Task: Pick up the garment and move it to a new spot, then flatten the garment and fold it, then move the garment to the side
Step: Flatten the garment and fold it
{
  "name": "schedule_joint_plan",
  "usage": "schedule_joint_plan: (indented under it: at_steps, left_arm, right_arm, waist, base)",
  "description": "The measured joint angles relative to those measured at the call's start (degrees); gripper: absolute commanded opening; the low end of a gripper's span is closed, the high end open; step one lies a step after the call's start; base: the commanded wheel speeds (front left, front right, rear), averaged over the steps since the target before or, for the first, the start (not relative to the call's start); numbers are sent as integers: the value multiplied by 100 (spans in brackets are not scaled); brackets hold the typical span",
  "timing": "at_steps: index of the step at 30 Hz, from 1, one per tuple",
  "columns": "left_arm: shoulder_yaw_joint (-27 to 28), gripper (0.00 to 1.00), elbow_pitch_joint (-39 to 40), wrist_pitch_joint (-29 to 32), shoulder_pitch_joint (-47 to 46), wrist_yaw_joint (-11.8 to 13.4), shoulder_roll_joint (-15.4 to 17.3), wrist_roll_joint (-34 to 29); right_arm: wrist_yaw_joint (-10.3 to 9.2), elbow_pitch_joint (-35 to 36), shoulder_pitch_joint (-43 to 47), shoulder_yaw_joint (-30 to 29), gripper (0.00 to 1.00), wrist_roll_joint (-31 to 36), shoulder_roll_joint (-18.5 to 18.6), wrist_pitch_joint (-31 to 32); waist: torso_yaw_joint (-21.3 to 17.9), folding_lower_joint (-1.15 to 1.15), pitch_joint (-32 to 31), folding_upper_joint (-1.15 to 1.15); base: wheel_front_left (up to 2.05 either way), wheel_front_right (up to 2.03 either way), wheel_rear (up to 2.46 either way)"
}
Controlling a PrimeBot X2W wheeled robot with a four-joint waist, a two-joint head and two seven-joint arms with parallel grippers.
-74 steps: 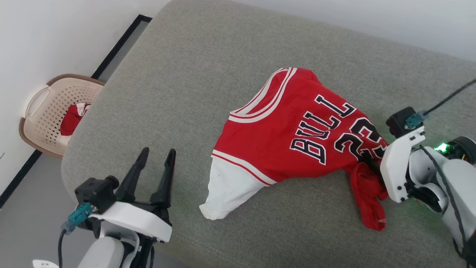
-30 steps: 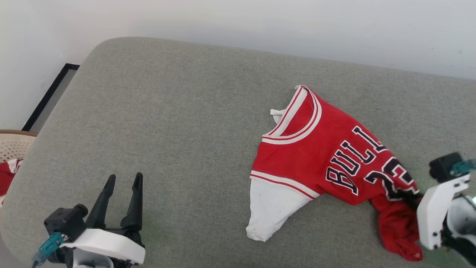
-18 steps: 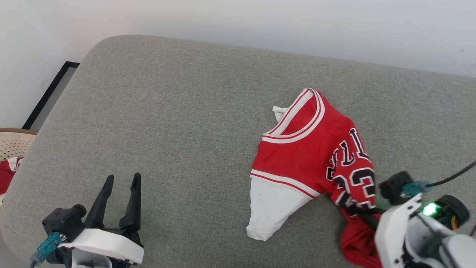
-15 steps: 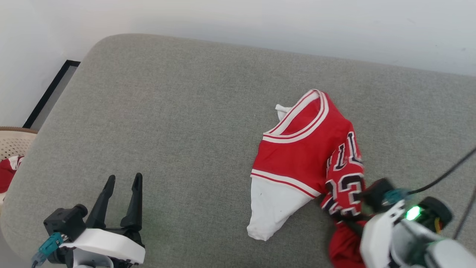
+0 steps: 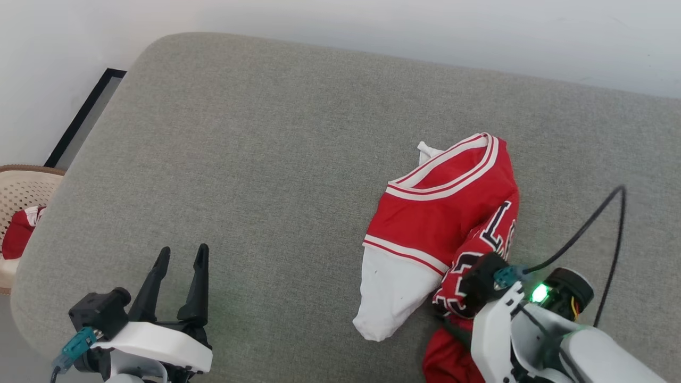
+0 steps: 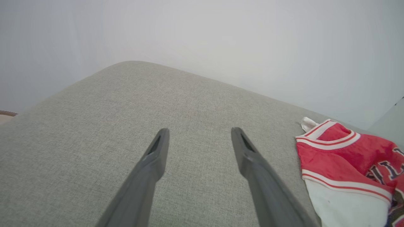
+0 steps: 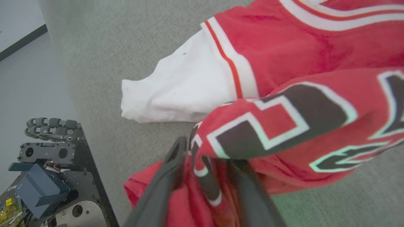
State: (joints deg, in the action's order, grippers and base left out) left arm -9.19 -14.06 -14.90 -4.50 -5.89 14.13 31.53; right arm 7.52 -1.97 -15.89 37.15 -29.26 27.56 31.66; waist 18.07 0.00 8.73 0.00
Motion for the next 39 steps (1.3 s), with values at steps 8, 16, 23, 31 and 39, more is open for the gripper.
schedule_joint_plan:
  at_steps: [8,16,23,31,39]
  left_arm:
    - [196,100,92,-1,42,-45,-79,-73]
    - [357,100,234,-3,157,-74,-130,-164]
    - [382,100,370,-5,213,-116,-242,-334]
    - [287,100,452,-5,96,-142,-403,-431]
    - [47,100,525,-5,-94,-142,-569,-419]
  right_arm:
    - [0,559,209,-776,100,-327,162,152]
    - [-1,1340,660,-2130,100,-190,85,467]
    - [-1,1180,412,-2926,100,124,-48,226]
    - [-1,121,-371,-3038,100,155,143,-74]
    - [-1,-1379,-1272,-2822,100,-213,402,207]
  waist:
    - [-10,0,-44,0]
    - [21,0,-33,0]
    - [159,0,46,0]
    - [415,0,224,0]
    - [767,0,545,0]
  base:
    - [0,0,0]
    - [0,0,0]
    - [0,0,0]
    - [0,0,0]
    - [0,0,0]
